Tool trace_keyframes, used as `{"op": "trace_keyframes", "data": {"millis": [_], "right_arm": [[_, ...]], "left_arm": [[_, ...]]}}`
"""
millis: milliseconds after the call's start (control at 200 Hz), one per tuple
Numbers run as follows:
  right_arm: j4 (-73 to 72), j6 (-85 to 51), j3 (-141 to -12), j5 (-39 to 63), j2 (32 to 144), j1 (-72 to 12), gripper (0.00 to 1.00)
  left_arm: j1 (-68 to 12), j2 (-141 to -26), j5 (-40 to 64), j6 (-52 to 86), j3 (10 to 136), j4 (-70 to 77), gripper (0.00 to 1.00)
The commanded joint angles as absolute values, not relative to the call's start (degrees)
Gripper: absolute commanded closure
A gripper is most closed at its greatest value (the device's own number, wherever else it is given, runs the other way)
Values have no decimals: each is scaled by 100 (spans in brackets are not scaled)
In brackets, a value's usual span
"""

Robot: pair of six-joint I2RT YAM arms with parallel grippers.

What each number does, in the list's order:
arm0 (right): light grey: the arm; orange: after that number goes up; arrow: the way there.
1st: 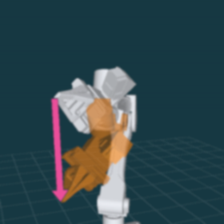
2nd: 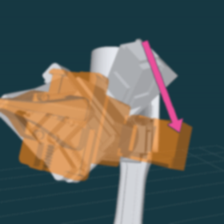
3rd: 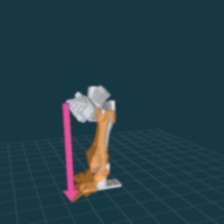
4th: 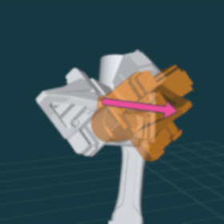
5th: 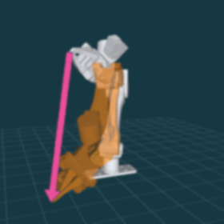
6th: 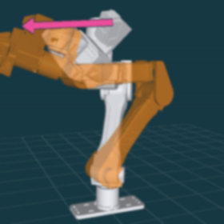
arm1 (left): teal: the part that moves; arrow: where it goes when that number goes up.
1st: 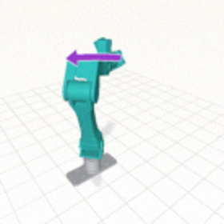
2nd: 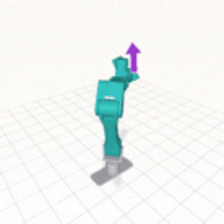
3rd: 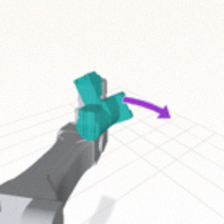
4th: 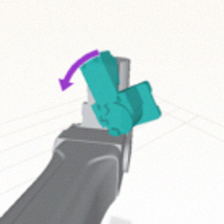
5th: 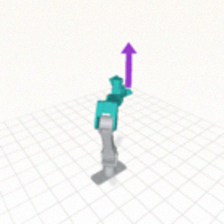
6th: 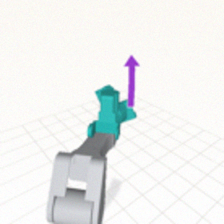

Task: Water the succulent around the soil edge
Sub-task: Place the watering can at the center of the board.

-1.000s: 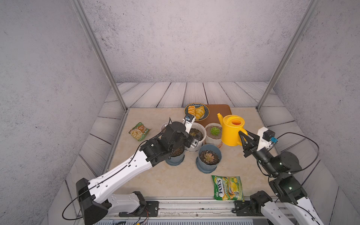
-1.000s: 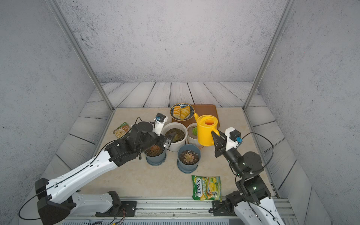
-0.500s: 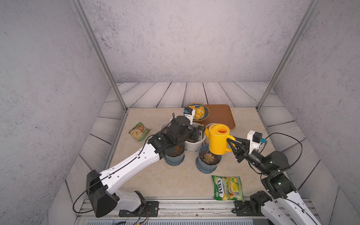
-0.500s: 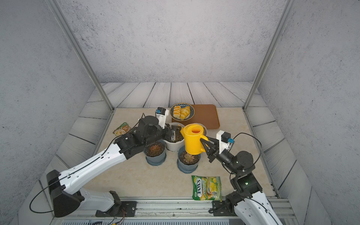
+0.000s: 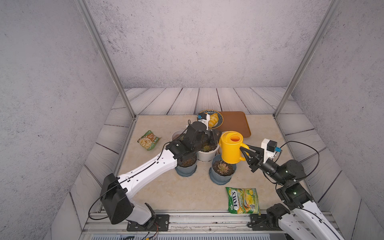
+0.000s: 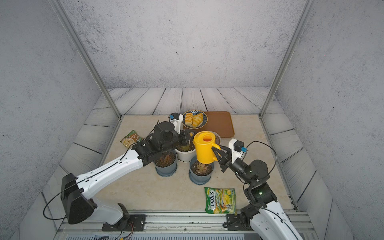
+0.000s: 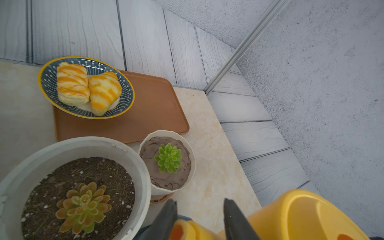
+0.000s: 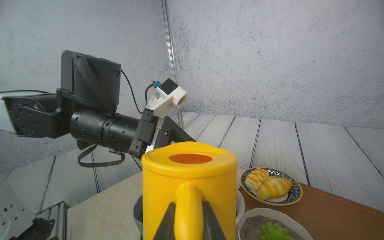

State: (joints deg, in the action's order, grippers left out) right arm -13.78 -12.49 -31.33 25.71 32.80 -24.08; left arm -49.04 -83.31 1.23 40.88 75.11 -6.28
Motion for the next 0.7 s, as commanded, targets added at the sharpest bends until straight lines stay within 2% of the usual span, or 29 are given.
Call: {"op": "trace_keyframes", "data": {"millis": [0,85,165,285,445,696], "right_arm": [[-355,-797,-3670,2382,3675,-2700,100],[358,-500,-4107,2121,4180,-3195,100],[1183,-70,-4631,1472,4771,-3964,100],[2252,84,-5381,738,5503,-4807,100],[3154,-386,-6131,556,6005,-4887,100],[4298,-603,-7277,477,6861,-4995,100]], "left_arm": [[-4984,-8350,458,4016,7593,-231,69],[-4978,-8325,363,3782,7693,-334,75],[-4983,-8274,322,3580,7738,-349,79],[-4975,-8173,109,3182,7783,-520,82],[-4974,-7857,-193,2826,7459,-493,84],[-4973,-7731,183,2625,7259,-510,84]]}}
